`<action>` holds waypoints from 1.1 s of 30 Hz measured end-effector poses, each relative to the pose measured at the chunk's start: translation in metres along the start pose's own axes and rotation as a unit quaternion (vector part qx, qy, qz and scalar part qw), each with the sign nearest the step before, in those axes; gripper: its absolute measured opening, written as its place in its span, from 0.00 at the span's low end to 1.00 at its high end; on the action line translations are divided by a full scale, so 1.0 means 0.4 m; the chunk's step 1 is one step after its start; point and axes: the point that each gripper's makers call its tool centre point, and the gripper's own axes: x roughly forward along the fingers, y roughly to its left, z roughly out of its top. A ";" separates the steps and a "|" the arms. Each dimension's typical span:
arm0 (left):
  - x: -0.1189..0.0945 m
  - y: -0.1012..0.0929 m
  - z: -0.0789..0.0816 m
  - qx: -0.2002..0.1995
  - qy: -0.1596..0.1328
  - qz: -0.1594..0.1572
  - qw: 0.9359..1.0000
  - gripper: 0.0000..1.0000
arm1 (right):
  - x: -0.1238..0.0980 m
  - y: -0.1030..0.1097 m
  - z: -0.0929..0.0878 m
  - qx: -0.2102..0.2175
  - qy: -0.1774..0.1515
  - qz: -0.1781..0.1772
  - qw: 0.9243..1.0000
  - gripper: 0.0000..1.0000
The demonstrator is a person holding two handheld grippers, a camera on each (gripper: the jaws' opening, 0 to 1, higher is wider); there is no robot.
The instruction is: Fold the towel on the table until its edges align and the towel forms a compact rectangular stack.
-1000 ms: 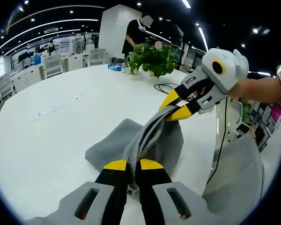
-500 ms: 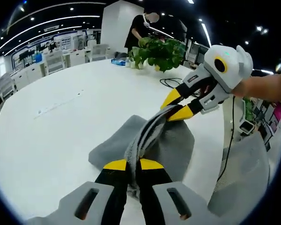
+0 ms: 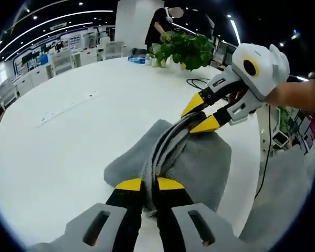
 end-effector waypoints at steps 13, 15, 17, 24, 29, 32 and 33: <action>0.019 0.047 -0.005 0.012 0.005 0.029 0.999 0.18 | 0.025 -0.020 -0.021 0.026 -0.001 -0.015 1.000 0.16; 0.016 0.055 -0.003 0.016 0.003 0.037 0.999 0.19 | 0.019 -0.028 -0.015 0.029 -0.004 -0.022 0.999 0.16; 0.012 0.063 0.000 0.023 0.000 0.044 0.999 0.19 | 0.009 -0.036 -0.005 0.026 -0.009 -0.028 0.999 0.15; -0.012 0.075 0.020 0.034 -0.015 0.059 0.998 0.18 | -0.019 -0.050 0.012 0.025 -0.026 -0.037 0.999 0.09; -0.024 0.066 0.037 0.047 -0.035 0.057 0.997 0.18 | -0.029 -0.031 0.029 0.025 -0.045 -0.028 0.998 0.06; -0.024 0.042 0.032 0.047 -0.035 0.034 0.998 0.17 | -0.027 0.004 0.032 0.030 -0.049 0.004 0.998 0.00; -0.023 0.035 0.029 0.044 -0.033 0.028 0.998 0.17 | -0.022 0.029 0.029 0.025 -0.051 0.029 0.998 0.02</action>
